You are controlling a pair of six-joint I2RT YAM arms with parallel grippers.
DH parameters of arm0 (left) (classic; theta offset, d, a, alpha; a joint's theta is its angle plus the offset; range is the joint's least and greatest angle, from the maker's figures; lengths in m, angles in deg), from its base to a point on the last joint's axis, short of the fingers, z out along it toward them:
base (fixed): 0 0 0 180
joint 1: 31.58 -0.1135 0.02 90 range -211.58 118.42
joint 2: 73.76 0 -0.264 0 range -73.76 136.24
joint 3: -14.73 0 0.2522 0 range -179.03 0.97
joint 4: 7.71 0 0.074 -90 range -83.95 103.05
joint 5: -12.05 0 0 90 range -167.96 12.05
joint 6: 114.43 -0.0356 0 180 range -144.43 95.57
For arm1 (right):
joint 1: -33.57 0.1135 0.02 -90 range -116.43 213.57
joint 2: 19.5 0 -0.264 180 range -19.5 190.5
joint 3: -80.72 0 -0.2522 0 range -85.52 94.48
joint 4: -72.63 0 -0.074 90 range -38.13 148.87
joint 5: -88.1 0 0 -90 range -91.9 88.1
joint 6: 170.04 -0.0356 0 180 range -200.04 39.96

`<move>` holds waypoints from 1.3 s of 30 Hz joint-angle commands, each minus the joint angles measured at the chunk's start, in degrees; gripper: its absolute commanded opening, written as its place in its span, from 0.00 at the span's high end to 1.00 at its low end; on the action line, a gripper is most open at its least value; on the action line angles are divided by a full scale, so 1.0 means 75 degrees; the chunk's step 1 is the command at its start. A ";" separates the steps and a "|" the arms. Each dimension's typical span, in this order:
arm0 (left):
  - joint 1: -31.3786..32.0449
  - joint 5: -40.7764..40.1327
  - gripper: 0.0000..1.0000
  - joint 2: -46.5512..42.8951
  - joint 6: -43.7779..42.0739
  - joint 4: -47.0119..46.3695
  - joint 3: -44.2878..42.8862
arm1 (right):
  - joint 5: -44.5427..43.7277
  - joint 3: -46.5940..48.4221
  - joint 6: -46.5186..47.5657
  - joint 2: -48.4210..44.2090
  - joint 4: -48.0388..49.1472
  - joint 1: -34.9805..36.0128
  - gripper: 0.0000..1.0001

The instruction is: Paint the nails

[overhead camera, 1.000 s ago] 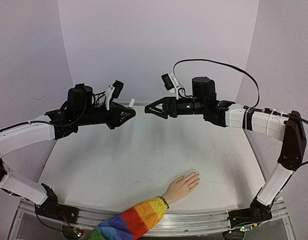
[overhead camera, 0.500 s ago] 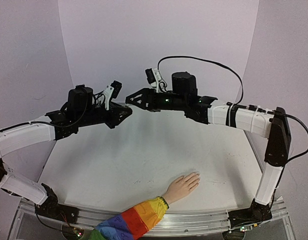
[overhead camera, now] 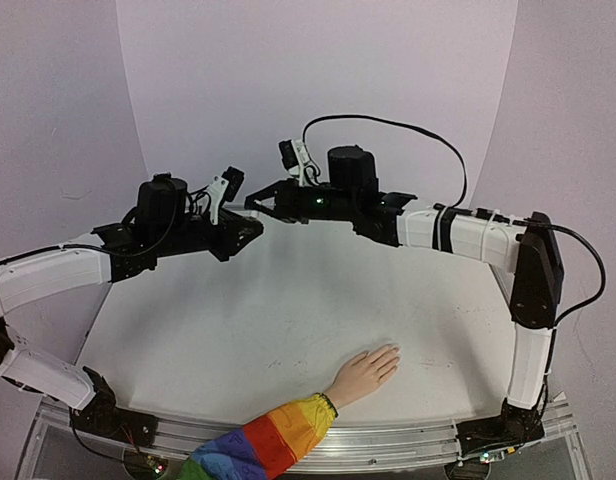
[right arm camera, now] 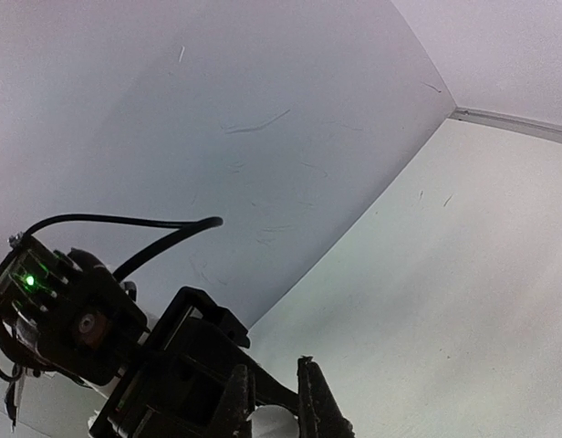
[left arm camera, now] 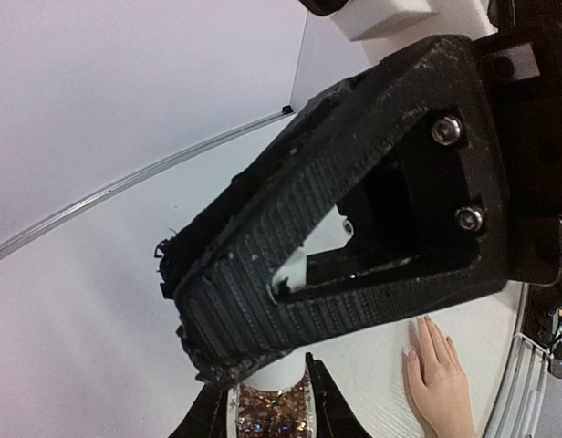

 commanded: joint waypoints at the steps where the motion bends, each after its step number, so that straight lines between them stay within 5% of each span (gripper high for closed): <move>1: 0.0005 0.0997 1.00 -0.0127 0.0173 -0.0415 -0.0389 | 0.0735 0.0162 0.0577 -0.0119 0.0444 -0.0128 1.00; 3: -0.0002 0.1644 1.00 -0.0108 0.0246 -0.0417 -0.0479 | 0.2107 -0.0278 0.0960 -0.0271 0.1152 -0.0375 1.00; 7: -0.0041 0.3748 1.00 0.0013 0.0420 -0.0594 -0.0685 | 0.7598 -0.1404 0.1208 -0.0482 0.3898 -0.0491 1.00; 10: -0.0042 0.4873 1.00 0.0173 0.0670 -0.0805 -0.0852 | 0.8093 -0.1850 0.1275 -0.0605 0.3914 -0.0597 1.00; 15: -0.0043 0.4342 1.00 0.0288 0.0698 -0.0824 -0.0747 | 0.6778 -0.2155 0.1363 -0.0894 0.3839 -0.0729 0.99; 19: -0.0043 0.2962 1.00 0.0219 0.0641 -0.0809 -0.0497 | 0.5231 -0.2287 0.1223 -0.1169 0.3363 -0.1081 0.52; 22: -0.0031 0.1881 1.00 0.0017 0.0449 -0.0772 -0.0152 | 0.3465 -0.2127 0.1582 -0.1354 0.1726 -0.1214 0.30; 24: -0.0031 0.1228 1.00 -0.0121 0.0311 -0.0747 0.0010 | 0.2373 -0.2001 0.1392 -0.1404 0.0772 -0.1206 0.26; 31: -0.0030 0.0722 1.00 -0.0253 0.0019 -0.0689 0.0188 | 0.0358 -0.1932 0.0343 -0.1670 0.0435 -0.0532 0.23; 39: -0.0005 0.0753 1.00 -0.0400 0.0083 -0.0698 0.0297 | -0.0501 -0.0834 -0.0115 -0.1045 -0.0049 -0.0008 0.35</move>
